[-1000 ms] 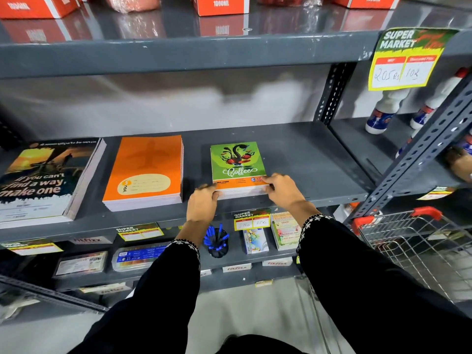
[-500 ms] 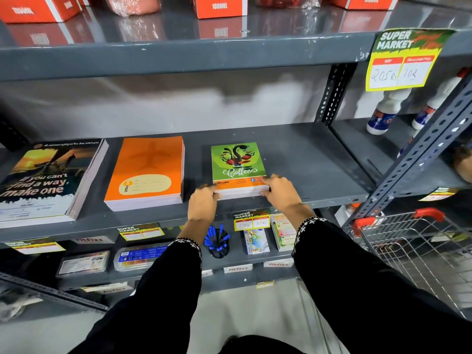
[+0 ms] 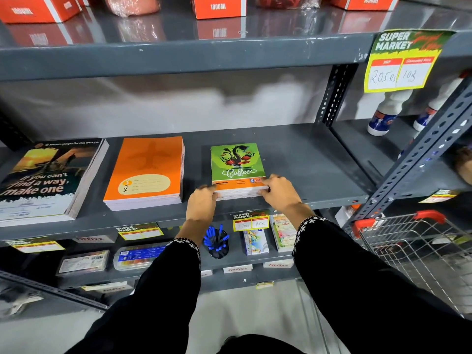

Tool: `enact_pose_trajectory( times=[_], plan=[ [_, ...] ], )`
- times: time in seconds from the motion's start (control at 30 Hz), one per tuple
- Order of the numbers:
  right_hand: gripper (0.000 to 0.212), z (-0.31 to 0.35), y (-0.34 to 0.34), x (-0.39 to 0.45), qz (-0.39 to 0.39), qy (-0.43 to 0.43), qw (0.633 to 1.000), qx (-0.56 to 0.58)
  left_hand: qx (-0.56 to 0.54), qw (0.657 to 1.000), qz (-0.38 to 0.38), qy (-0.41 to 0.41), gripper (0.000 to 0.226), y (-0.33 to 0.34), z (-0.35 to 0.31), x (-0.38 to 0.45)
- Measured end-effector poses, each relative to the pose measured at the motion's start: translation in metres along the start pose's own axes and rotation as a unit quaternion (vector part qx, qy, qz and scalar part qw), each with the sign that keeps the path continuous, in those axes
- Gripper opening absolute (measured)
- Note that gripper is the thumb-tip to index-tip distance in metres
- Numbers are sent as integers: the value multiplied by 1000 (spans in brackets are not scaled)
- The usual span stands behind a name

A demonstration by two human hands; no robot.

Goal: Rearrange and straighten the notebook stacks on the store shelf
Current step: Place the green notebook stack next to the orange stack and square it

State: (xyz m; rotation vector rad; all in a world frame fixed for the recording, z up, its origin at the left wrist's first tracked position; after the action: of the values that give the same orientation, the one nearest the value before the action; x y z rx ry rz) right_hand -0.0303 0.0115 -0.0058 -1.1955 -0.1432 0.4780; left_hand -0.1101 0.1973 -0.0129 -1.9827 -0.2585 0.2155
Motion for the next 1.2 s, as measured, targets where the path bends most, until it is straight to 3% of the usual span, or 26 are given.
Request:
enact_pose_trajectory(
  times=[0.53,0.73,0.97,1.2],
  plan=[
    [38,-3,-3,1,2,20,999,34,171,984,46,30,26,0,-3,5],
    [67,5,-5,-10,-21,31,999,-12,113,993,16,28,31,-9,3,-4],
    [63,93,7,-7,-70,-62,994,-60,56,995,-44,63,41,-52,55,-15],
    [52,189,52,-5,-41,-60,997,-14,25,998,-63,16,40,-106,168,-39]
  ],
)
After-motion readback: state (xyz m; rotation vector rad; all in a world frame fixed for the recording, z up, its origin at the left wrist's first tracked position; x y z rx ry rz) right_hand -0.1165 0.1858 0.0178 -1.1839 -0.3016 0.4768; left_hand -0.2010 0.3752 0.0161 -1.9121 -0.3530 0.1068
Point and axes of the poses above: each hand's wrist, its own x-axis towards the middle knuckle, its own y-axis out of the palm, z = x × y, the point moved 4 cm from there along x, towards the middle knuckle, and after that the axes turned 7 degrees about z, right-handed, at the moved point
